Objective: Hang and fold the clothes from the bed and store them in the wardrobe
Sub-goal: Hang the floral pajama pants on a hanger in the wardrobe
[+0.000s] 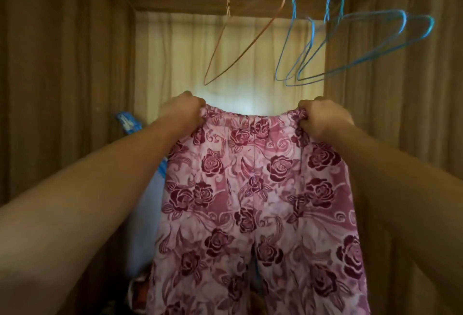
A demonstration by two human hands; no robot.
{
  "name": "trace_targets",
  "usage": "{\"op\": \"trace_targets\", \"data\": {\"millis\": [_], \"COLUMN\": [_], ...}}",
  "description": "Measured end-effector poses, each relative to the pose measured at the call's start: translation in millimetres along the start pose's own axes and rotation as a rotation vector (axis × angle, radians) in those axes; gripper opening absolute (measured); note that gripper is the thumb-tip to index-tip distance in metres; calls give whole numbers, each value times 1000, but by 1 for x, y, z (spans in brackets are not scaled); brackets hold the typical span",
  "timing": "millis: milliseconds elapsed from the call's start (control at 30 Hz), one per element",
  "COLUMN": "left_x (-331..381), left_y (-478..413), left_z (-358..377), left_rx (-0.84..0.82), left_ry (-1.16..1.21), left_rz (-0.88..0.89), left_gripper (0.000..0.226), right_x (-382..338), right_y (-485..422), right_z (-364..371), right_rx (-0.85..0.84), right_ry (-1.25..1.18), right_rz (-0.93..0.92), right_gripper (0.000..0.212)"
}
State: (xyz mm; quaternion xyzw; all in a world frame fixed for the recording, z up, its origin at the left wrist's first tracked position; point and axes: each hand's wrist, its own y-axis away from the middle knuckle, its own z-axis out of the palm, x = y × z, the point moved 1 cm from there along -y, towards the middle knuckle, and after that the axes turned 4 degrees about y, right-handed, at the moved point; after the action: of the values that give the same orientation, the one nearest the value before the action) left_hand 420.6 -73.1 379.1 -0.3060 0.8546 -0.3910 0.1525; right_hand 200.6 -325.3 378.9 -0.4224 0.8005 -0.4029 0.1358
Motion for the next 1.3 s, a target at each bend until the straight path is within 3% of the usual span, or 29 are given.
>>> {"op": "trace_targets", "data": {"millis": [167, 400, 500, 633, 767, 867, 967, 1000, 1067, 1133, 1300], "left_x": [-10, -16, -16, -23, -27, -31, -31, -31, -30, -29, -17], "left_y": [21, 111, 156, 212, 239, 237, 219, 211, 193, 175, 124], "left_z": [54, 155, 192, 238, 260, 255, 232, 222, 202, 183, 126], "left_rx": [-109, -488, -666, -831, -865, -905, -928, -904, -832, -746, -589], "left_ry": [9, 90, 100, 78, 116, 199, 411, 497, 572, 520, 429], "left_rz": [-8, -71, -71, -99, -103, -95, -172, -195, -204, -185, -155], "left_gripper": [44, 32, 37, 38, 42, 46, 41, 34, 27, 32, 34], "right_x": [0, -27, -37, -51, -71, -80, -75, -72, -67, -62, -50], "right_y": [7, 103, 146, 195, 228, 232, 211, 201, 176, 152, 97], "right_z": [78, 190, 232, 281, 308, 302, 281, 274, 252, 226, 155], "right_rx": [-141, -549, -693, -782, -894, -850, -727, -704, -695, -654, -597], "right_ry": [-83, -278, -346, -452, -579, -702, -734, -726, -683, -632, -450], "right_rz": [8, -62, -109, -167, -109, -56, 71, 77, 43, 4, -79], "right_gripper": [36, 47, 36, 38, 49, 26, 58, 63, 48, 36, 38]}}
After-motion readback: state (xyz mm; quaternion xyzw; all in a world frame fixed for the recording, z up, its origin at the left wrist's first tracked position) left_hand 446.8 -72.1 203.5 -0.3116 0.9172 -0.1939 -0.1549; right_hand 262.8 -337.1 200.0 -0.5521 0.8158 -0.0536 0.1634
